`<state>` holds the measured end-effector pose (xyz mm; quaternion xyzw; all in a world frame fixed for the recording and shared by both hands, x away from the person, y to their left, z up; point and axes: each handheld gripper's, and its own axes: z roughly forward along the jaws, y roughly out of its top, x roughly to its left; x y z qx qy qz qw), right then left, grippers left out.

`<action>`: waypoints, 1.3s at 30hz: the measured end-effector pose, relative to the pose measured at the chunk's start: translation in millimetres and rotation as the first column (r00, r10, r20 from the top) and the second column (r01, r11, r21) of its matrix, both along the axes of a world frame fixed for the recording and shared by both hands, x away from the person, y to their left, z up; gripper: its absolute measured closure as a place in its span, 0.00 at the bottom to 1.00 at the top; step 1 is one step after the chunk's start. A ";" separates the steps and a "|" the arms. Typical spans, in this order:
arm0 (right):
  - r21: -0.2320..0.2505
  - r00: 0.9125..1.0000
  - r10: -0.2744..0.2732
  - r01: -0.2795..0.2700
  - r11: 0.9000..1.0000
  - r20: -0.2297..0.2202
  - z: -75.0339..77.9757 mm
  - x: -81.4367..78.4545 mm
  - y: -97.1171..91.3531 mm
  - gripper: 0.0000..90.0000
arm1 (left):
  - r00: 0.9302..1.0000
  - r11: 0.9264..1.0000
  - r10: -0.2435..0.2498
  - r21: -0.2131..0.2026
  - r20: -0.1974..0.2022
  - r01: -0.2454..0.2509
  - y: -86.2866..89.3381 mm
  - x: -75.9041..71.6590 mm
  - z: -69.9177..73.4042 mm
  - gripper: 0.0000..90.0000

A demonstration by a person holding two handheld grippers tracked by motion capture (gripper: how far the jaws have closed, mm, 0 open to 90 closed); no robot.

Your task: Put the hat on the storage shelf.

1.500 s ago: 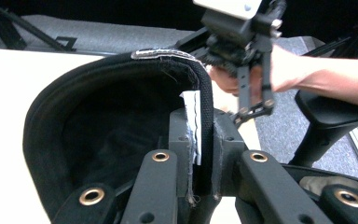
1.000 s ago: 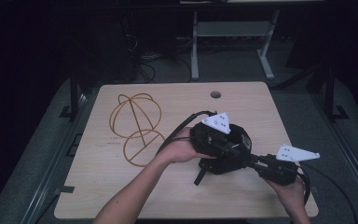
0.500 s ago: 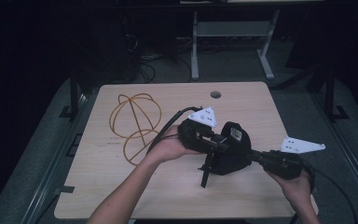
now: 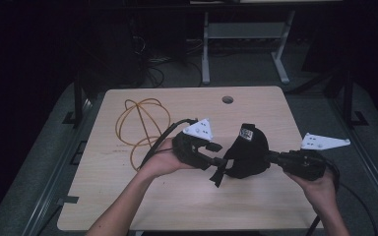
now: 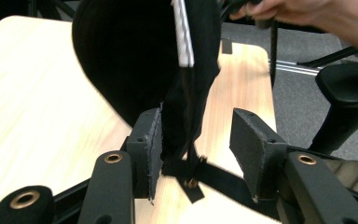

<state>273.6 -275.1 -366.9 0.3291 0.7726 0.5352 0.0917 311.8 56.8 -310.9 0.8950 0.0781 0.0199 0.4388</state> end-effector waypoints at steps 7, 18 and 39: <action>-0.022 1.000 0.007 -0.007 1.000 -0.007 10.3 3.3 -1.1 0.95 | 1.000 1.000 0.027 -0.012 -0.006 -0.027 16.2 -0.1 -6.7 0.55; -0.037 1.000 -0.009 0.008 0.999 -0.024 16.4 7.9 -6.5 0.95 | 0.998 0.997 0.063 -0.034 -0.007 -0.063 38.6 -4.9 -13.2 0.53; -0.029 1.000 0.021 -0.021 0.999 -0.015 53.0 21.1 -3.7 0.95 | 0.995 0.995 0.097 -0.009 0.020 -0.097 71.4 -26.3 -58.2 0.50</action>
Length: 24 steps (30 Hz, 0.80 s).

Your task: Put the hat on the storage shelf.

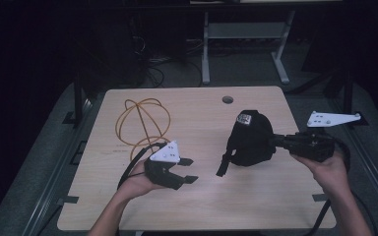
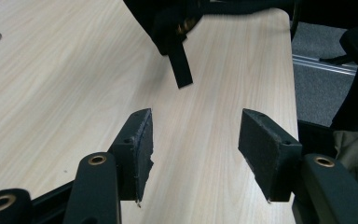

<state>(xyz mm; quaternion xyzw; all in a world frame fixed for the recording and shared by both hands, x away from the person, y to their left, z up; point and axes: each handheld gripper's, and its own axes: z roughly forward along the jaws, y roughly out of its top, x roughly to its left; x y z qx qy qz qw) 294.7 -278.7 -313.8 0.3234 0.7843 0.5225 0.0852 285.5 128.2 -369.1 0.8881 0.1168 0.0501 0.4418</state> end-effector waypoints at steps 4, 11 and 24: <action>-0.003 1.000 0.007 -0.007 1.000 0.002 8.2 4.9 5.1 0.95 | 1.000 1.000 0.011 0.002 0.007 -0.011 4.3 -3.1 -7.0 0.46; 0.006 1.000 0.025 -0.025 1.000 0.002 21.9 14.3 14.0 0.95 | 1.000 1.000 0.004 0.001 0.012 -0.004 11.5 -9.7 -19.0 0.43; -0.015 0.997 0.072 -0.072 0.997 0.010 51.8 31.9 47.1 0.95 | 0.999 1.000 0.010 0.025 0.030 -0.010 23.8 -16.9 -28.5 0.41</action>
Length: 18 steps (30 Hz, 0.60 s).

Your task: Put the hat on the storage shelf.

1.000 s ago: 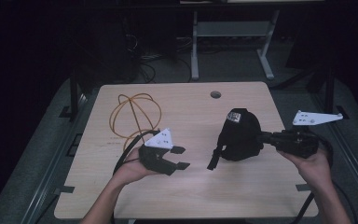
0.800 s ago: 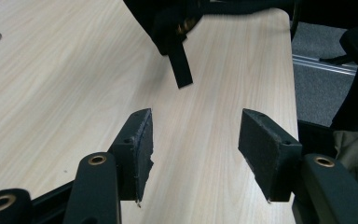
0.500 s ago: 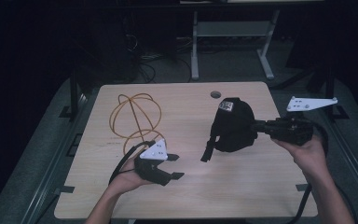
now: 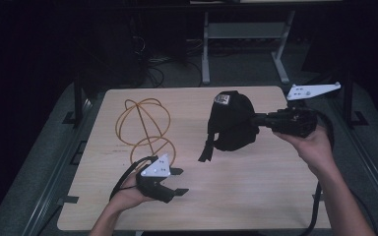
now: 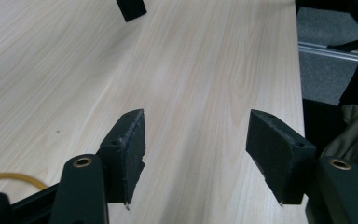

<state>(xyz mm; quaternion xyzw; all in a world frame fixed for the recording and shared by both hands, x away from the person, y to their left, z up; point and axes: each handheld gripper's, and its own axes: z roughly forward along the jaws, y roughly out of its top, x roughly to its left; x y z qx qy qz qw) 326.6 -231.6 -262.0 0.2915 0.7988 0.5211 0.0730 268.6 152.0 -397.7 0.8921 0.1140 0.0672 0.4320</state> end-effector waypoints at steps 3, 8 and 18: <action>-0.010 1.000 0.019 -0.019 1.000 0.002 6.9 6.5 13.2 0.95 | 1.000 1.000 0.002 0.003 0.003 -0.002 2.0 -2.4 -4.8 0.40; -0.020 0.999 0.039 -0.039 0.999 0.003 12.9 11.6 26.5 0.95 | 1.000 1.000 0.007 0.013 -0.001 -0.007 2.3 -3.4 -8.5 0.39; -0.023 0.996 0.088 -0.088 0.996 0.015 31.3 22.1 57.0 0.95 | 1.000 1.000 0.008 0.004 0.017 -0.008 2.7 -3.5 -7.1 0.34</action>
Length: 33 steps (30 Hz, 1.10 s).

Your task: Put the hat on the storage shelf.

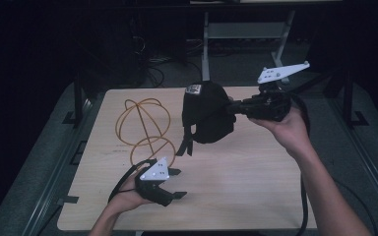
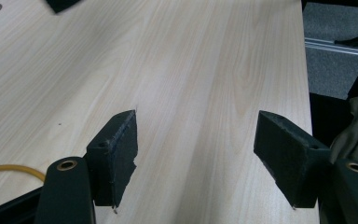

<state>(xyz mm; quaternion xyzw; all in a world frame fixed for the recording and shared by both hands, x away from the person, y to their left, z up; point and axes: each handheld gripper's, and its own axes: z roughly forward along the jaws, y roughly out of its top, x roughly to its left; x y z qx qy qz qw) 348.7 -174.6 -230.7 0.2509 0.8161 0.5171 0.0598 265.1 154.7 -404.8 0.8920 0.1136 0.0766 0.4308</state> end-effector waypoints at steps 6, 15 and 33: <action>-0.006 1.000 0.030 -0.030 1.000 0.007 12.6 7.8 20.1 0.95 | 1.000 1.000 -0.007 0.026 0.000 0.007 -2.1 -1.4 -1.8 0.33; -0.035 0.996 0.086 -0.085 0.996 0.006 30.6 20.2 55.6 0.95 | 1.000 0.999 -0.007 0.040 0.006 0.006 -3.3 -2.8 -3.0 0.29; -0.136 0.970 0.243 -0.243 0.960 -0.021 55.6 42.0 139.0 0.94 | 0.999 0.997 -0.049 0.066 0.003 0.048 -10.9 -4.1 -10.0 0.29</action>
